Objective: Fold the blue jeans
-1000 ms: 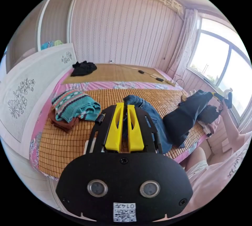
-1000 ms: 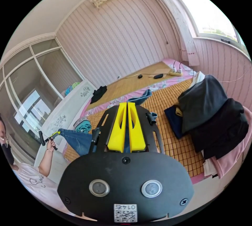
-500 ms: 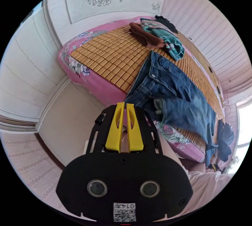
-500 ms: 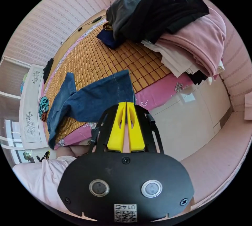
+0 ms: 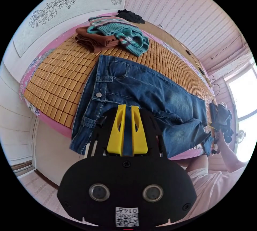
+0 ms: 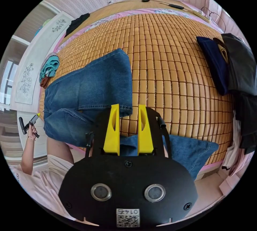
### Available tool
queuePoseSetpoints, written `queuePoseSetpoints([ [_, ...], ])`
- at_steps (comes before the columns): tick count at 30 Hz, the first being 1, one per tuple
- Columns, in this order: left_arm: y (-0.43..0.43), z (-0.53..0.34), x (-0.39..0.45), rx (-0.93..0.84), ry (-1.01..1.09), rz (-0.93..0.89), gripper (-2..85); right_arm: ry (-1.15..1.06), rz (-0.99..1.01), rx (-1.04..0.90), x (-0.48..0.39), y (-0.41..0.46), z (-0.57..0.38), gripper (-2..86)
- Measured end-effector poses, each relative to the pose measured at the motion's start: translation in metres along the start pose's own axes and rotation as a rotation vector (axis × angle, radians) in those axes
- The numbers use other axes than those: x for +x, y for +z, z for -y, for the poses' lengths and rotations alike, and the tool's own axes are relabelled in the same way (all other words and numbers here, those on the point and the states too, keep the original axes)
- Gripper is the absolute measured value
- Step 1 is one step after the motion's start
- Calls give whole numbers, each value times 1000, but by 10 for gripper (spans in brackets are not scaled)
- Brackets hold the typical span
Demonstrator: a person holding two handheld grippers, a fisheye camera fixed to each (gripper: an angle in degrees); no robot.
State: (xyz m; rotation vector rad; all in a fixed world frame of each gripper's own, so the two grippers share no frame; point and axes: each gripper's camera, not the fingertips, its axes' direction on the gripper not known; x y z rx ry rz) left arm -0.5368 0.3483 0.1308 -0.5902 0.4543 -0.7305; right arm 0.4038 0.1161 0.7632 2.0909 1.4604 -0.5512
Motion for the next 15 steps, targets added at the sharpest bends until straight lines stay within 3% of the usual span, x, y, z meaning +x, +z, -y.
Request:
queuePoseSetpoints([
  [3, 31, 18, 3, -97, -9, 53, 43, 69, -17, -25, -9, 13, 11, 63],
  [6, 39, 26, -1, -99, -1, 73, 37, 66, 121, -8, -7, -5, 29, 28],
  [7, 39, 29, -3, -102, 0, 65, 32, 68, 196, 81, -8, -27, 38, 21],
  [9, 40, 33, -7, -111, 11, 60, 21, -37, 338, 261, -28, -74, 53, 17],
  [11, 40, 37, -11, -113, 3, 43, 14, -397, 326, 394, -104, -133, 58, 16],
  [13, 41, 42, -17, -115, -26, 17, 8, -626, 298, 371, -160, -148, 45, 17],
  [15, 42, 45, -19, -112, -27, 14, 5, -720, 310, 270, -199, -130, 33, 20],
])
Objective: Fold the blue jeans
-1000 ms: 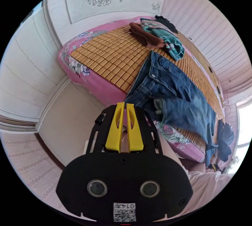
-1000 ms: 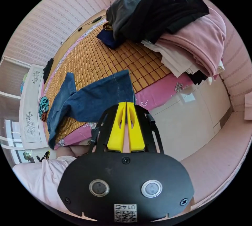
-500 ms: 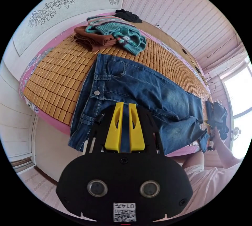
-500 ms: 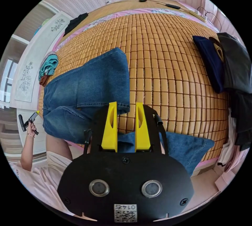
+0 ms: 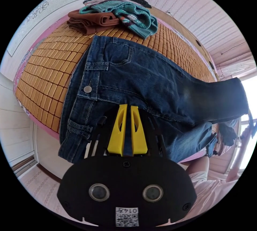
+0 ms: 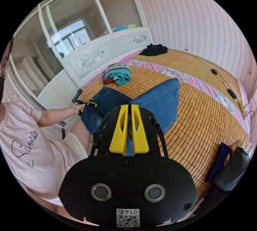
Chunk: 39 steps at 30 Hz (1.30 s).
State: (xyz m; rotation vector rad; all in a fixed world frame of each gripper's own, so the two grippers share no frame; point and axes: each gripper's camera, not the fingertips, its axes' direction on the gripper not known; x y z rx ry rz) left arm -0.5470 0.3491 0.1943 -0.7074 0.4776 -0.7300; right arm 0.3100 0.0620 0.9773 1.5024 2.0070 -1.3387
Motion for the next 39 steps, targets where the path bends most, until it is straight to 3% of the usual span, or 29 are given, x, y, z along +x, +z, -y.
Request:
queuePoseSetpoints([
  [4, 2, 7, 0, 1, 22, 7, 1, 49, 116, -374, -15, 113, -29, 55],
  [5, 2, 8, 0, 0, 26, 8, 1, 104, 102, -393, -9, 124, -38, 72],
  [11, 7, 18, 2, 3, 53, 22, 1, 378, -141, -186, 44, 119, -35, 102],
  [15, 12, 20, 2, 23, 27, 1, 0, 494, -234, -235, 78, 160, -13, 121],
  [18, 17, 23, 5, 29, 10, -2, -1, 592, -274, -378, 99, 207, -7, 113],
  [22, 24, 25, 15, 41, 29, 30, -1, 530, -329, -386, 85, 222, 0, 80],
  [25, 30, 26, 18, 48, 0, 8, -2, 450, -313, -389, 82, 208, -2, 11],
  [30, 36, 31, 25, 33, 5, -27, -4, 430, -384, -285, 96, 121, -22, -3],
  [35, 18, 38, 38, 137, 51, -19, 9, 601, -829, -324, 134, 27, -76, 4],
  [39, 24, 67, 43, 150, 28, 69, 58, 711, -833, -385, 159, 28, -96, 12],
])
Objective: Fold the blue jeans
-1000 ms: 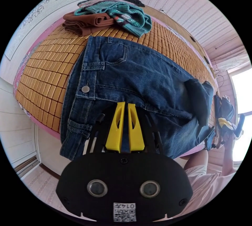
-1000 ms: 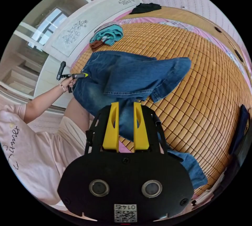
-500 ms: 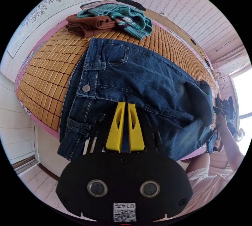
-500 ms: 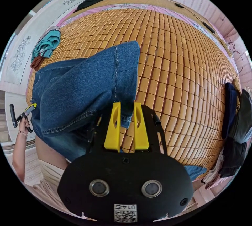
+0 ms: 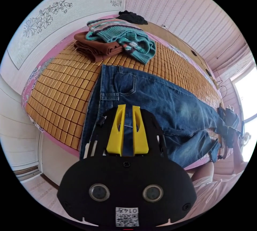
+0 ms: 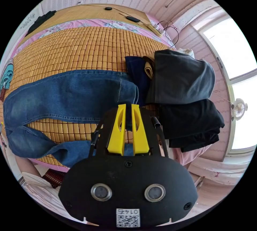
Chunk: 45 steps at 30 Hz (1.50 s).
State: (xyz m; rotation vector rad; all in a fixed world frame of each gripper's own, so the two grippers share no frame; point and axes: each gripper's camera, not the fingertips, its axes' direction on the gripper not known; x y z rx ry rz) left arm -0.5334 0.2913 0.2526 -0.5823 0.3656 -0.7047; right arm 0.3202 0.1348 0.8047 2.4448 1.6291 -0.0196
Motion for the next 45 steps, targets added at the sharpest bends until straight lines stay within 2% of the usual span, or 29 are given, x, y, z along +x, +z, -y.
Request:
queuePoseSetpoints([
  [5, 50, 30, 11, -112, -68, 131, 83, -63, 195, 47, -58, 27, 19, -6],
  [6, 67, 30, 16, -166, -76, 150, 82, -74, 208, 42, -66, 32, 22, -7],
  [10, 85, 34, 47, -158, 1, 274, 72, -128, 201, -40, -103, 64, 38, -8],
  [12, 92, 39, 54, -177, 24, 348, 67, -136, 181, 11, -105, 64, 43, -8],
  [18, 112, 47, 44, -198, -104, 249, 66, -164, 287, -24, -100, 66, 63, -8],
  [21, 114, 35, 63, -204, -22, 292, 72, -150, 328, 16, -75, 46, 45, -7],
  [23, 101, 18, 82, -136, 58, 304, 70, -123, 362, 61, -38, 26, 6, -1],
  [25, 77, -25, 127, -13, 291, 268, 64, -83, 352, 51, -4, 20, -32, 13],
  [26, 73, -38, 140, -10, 348, 242, 64, -47, 320, 22, 18, 22, -59, 50],
  [28, 69, -95, 196, -86, 551, 26, 71, 21, 280, -31, 48, 29, -98, 116],
  [29, 70, -110, 211, -116, 587, -21, 73, 70, 278, -70, 65, 37, -121, 146],
  [31, 76, -171, 274, -187, 725, -180, 83, 129, 293, -130, 81, 54, -145, 161],
  [35, 94, -229, 349, -199, 808, -254, 90, 202, 254, -194, 89, 89, -164, 142],
  [38, 122, -244, 385, -256, 794, -258, 92, 231, 278, -136, 98, 89, -169, 95],
  [40, 145, -259, 410, -330, 882, -127, 86, 208, 321, -122, 101, 87, -171, 45],
  [42, 146, -266, 419, -309, 914, -120, 66, 193, 332, -139, 108, 85, -172, 32],
  [45, 146, -269, 423, -327, 911, -117, 3, 177, 471, 21, 133, 51, -173, 21],
])
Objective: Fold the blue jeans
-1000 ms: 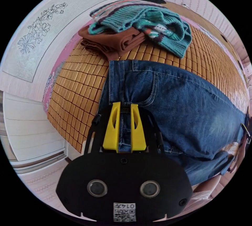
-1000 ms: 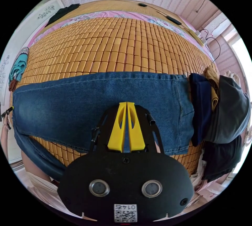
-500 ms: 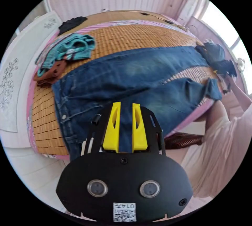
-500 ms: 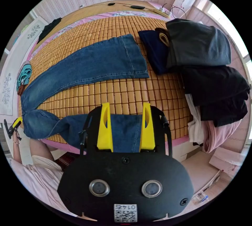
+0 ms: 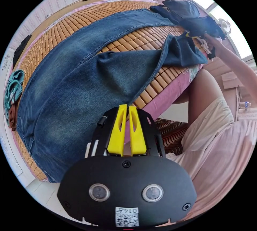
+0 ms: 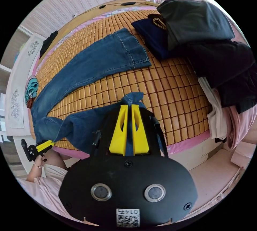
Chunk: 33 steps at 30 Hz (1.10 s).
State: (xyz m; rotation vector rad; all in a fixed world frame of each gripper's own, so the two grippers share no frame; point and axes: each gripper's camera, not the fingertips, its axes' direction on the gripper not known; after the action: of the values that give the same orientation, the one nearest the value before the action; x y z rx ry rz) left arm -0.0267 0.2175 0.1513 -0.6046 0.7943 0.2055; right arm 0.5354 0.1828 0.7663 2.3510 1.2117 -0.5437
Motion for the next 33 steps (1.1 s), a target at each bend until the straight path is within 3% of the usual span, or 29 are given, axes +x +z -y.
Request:
queuePoseSetpoints([
  [2, -10, -3, 4, 35, 8, 15, -5, -77, 191, 257, 2, -66, -3, 18],
  [5, -43, -18, 16, 140, 61, 61, -9, -183, 308, 548, 15, -142, -37, 15],
  [7, -60, -37, 27, 212, 145, 47, -9, -161, 288, 581, 34, -156, -62, 14],
  [9, -57, -48, 31, 215, 172, 10, -9, -98, 273, 522, 61, -145, -84, 13],
  [15, 2, -57, 32, 20, 102, -115, 4, 303, 70, 27, 134, -38, -142, 4],
  [19, 14, -64, 31, -30, 82, -112, 6, 255, -17, 64, 116, -38, -136, -1],
  [25, 13, -77, 18, -53, 63, -123, 0, 56, -209, -38, 76, -17, -75, -5],
  [33, -1, -112, -14, -34, 15, -190, -1, 170, -216, -111, 116, -14, -101, -4],
])
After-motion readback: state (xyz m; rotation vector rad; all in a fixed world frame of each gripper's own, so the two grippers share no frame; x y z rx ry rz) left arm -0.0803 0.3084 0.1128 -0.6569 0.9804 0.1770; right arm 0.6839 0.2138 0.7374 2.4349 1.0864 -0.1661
